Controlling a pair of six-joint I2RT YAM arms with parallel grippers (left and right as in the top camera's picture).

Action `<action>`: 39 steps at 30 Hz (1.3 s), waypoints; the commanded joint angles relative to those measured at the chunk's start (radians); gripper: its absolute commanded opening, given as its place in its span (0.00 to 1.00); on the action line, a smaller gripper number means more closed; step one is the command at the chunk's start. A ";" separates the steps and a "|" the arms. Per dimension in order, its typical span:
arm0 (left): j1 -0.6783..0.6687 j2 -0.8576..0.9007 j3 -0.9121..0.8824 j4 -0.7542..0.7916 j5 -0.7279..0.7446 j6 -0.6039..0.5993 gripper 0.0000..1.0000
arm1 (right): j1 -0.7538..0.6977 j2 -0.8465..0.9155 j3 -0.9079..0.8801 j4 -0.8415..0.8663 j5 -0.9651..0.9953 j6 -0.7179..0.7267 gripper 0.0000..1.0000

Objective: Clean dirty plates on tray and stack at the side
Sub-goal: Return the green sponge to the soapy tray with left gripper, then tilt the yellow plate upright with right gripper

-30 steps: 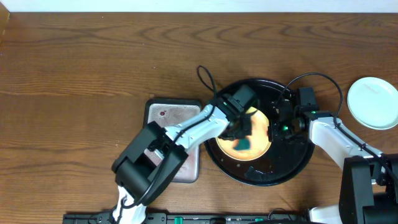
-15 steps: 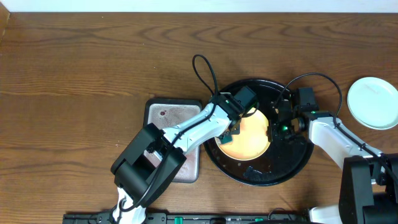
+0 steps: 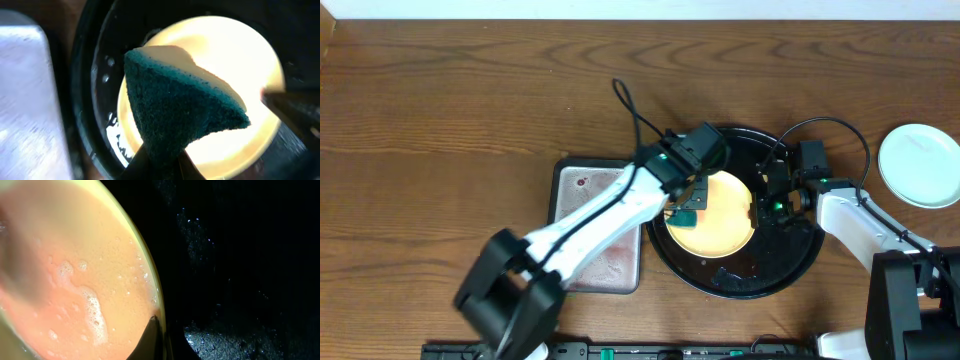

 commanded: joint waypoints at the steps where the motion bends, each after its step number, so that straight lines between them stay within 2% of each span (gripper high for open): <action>1: 0.046 -0.097 0.011 -0.118 0.023 0.068 0.07 | 0.008 0.036 -0.033 -0.016 0.086 -0.028 0.01; 7: 0.150 -0.151 -0.044 -0.328 -0.257 0.068 0.07 | 0.008 0.036 -0.033 0.002 0.081 -0.027 0.01; 14: 0.221 -0.147 -0.276 -0.176 -0.271 0.067 0.07 | 0.008 0.036 -0.032 0.071 0.051 -0.027 0.01; 18: 0.242 -0.147 -0.327 -0.137 -0.270 0.068 0.08 | 0.007 0.002 -0.032 0.058 0.046 -0.008 0.01; 21: 0.260 -0.161 -0.325 -0.136 -0.254 0.068 0.17 | 0.007 -0.071 -0.032 0.050 0.079 -0.009 0.01; 22: 0.267 -0.170 -0.325 -0.134 -0.234 0.068 0.29 | 0.007 -0.105 -0.032 0.041 0.099 -0.009 0.01; 25: 0.286 -0.209 -0.325 -0.129 -0.171 0.068 0.44 | 0.007 -0.202 -0.032 0.013 0.171 -0.009 0.01; 26: 0.291 -0.225 -0.325 -0.129 -0.154 0.068 0.54 | 0.008 -0.230 -0.032 0.005 0.198 -0.009 0.01; 27: 0.295 -0.241 -0.325 -0.130 -0.140 0.068 0.58 | 0.008 -0.257 -0.032 0.001 0.228 -0.009 0.01; 30: 0.300 -0.331 -0.325 -0.131 -0.091 0.068 0.66 | 0.009 -0.366 -0.032 -0.001 0.326 -0.009 0.01; 36: 0.300 -0.505 -0.325 -0.156 -0.087 0.068 0.69 | 0.014 -0.497 -0.032 -0.013 0.360 -0.017 0.01; 39: 0.300 -0.558 -0.325 -0.174 -0.087 0.068 0.72 | 0.031 -0.539 -0.032 -0.027 0.436 -0.017 0.01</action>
